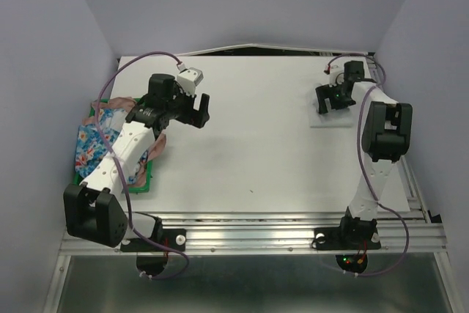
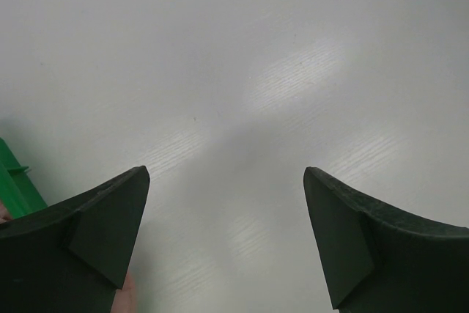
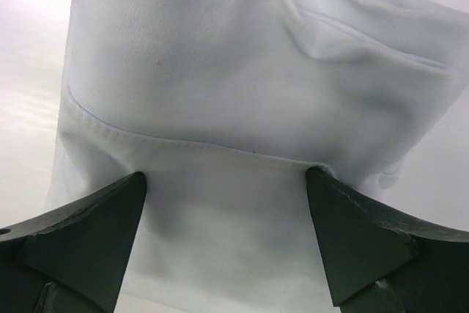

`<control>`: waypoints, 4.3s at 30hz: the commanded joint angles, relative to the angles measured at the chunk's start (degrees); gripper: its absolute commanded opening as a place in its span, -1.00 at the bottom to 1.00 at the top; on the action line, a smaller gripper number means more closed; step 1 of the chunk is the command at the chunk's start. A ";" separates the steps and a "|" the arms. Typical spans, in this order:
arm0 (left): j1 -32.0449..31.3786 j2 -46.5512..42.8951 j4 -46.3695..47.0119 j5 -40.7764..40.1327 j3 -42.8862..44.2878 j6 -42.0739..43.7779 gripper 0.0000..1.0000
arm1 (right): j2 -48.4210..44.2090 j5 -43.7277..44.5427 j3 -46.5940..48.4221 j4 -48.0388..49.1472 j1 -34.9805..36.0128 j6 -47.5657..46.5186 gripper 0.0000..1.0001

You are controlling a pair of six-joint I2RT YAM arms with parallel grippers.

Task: Fold and stack the skirts
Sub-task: Neatly place the folded skirt to the corner, then grab the skirt from the pile, then move the skirt to the center of the board

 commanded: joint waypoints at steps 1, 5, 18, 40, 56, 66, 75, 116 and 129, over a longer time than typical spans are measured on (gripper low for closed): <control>0.47 0.95 -0.06 1.77 4.72 1.33 0.97 | 7.43 3.97 3.00 -7.74 -7.03 -5.60 0.90; 1.09 2.54 0.02 2.39 6.04 1.24 0.97 | 9.02 3.18 3.72 -8.45 -10.64 -9.29 0.90; 4.60 5.35 -3.67 1.51 10.35 0.36 0.97 | 9.90 5.28 7.67 -11.52 -12.49 -13.07 0.89; 31.83 2.27 -20.46 -13.78 9.83 25.66 0.97 | -5.12 -5.35 30.71 -33.32 0.33 -8.51 1.00; 40.73 19.50 -9.82 -16.16 5.77 34.91 0.45 | -11.54 -14.05 24.37 -35.78 9.75 3.98 1.00; 41.34 6.87 -20.34 -6.50 15.14 34.82 -1.00 | -12.69 -13.88 24.98 -36.75 9.75 3.72 1.00; 37.13 1.84 -35.38 11.69 44.15 31.40 -1.00 | -11.98 -17.56 29.29 -37.36 9.75 5.03 1.00; -2.80 38.65 -14.82 30.50 35.83 15.22 -0.02 | -18.94 -36.27 -5.61 -23.65 9.75 8.55 0.71; -0.57 20.92 -11.23 22.71 21.70 18.11 0.27 | -11.73 -37.51 -8.94 -12.57 13.70 17.60 0.76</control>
